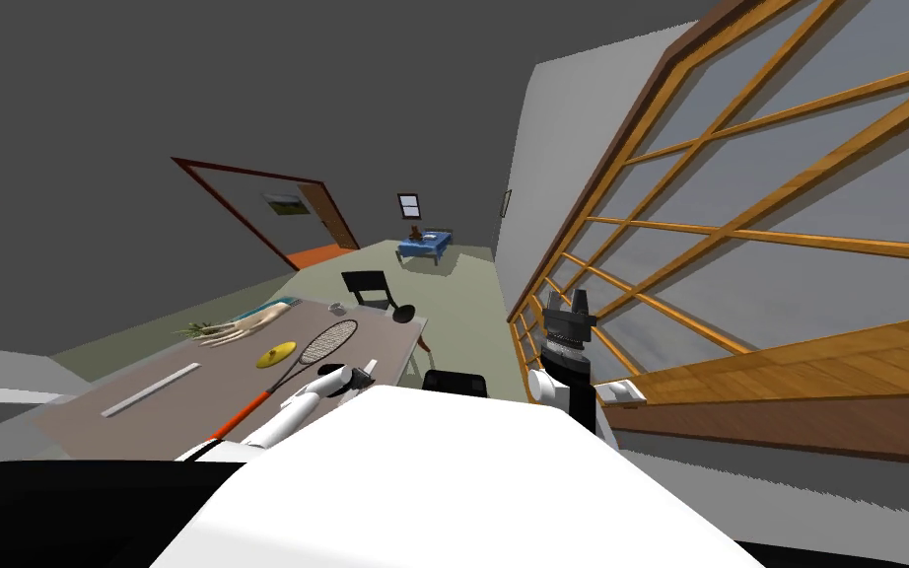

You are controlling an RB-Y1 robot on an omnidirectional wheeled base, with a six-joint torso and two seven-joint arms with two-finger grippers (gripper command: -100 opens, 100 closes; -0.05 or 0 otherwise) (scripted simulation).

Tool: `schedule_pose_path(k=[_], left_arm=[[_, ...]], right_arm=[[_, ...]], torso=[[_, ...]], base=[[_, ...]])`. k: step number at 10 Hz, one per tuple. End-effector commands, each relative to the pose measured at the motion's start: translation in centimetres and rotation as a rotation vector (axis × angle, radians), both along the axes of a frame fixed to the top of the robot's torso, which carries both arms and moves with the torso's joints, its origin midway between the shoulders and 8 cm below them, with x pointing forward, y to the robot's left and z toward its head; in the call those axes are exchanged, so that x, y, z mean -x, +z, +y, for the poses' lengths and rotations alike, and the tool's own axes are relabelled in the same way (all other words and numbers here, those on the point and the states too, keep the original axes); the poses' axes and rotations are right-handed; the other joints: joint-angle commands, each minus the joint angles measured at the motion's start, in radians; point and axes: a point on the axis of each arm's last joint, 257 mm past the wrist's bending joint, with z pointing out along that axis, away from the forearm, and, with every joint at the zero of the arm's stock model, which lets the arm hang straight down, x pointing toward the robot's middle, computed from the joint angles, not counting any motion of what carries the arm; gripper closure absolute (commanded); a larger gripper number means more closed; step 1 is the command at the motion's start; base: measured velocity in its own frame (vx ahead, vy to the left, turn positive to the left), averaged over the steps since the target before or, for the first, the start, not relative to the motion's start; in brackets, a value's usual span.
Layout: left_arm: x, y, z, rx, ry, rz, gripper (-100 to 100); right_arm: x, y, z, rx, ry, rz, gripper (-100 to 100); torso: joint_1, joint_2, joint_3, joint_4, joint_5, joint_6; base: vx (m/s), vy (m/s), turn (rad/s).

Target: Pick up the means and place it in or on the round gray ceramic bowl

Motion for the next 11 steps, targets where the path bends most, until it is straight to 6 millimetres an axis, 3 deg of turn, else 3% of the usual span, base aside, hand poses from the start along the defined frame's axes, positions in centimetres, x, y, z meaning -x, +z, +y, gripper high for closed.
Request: schedule_pose_path(k=[1, 4, 8, 11], left_arm=[[1.2, -0.1, 0.4, 0.015, 0.037, 0.028, -100], [5.2, -0.5, 1.4, 0.066, 0.173, 0.118, -100], [8.6, -0.9, 1.4, 0.108, 0.277, 0.189, -100], [8.8, -0.9, 1.3, 0.115, 0.289, 0.196, -100]], right_arm=[[0.0, 0.0, 0.0, 0.0, 0.0, 0.0, 0], [0.0, 0.0, 0.0, 0.0, 0.0, 0.0, 0], [0.0, 0.0, 0.0, 0.0, 0.0, 0.0, 0], [0.0, 0.0, 0.0, 0.0, 0.0, 0.0, 0]], torso=[[0.0, 0.0, 0.0, 0.0, 0.0, 0.0], [0.0, 0.0, 0.0, 0.0, 0.0, 0.0], [-0.002, 0.0, 0.0, 0.0, 0.0, 0.0], [-0.002, 0.0, 0.0, 0.0, 0.0, -0.001]], base=[[0.03, 0.046, -0.076], [0.039, 0.05, -0.159], [0.025, 0.034, -0.093], [0.016, 0.022, -0.027]])
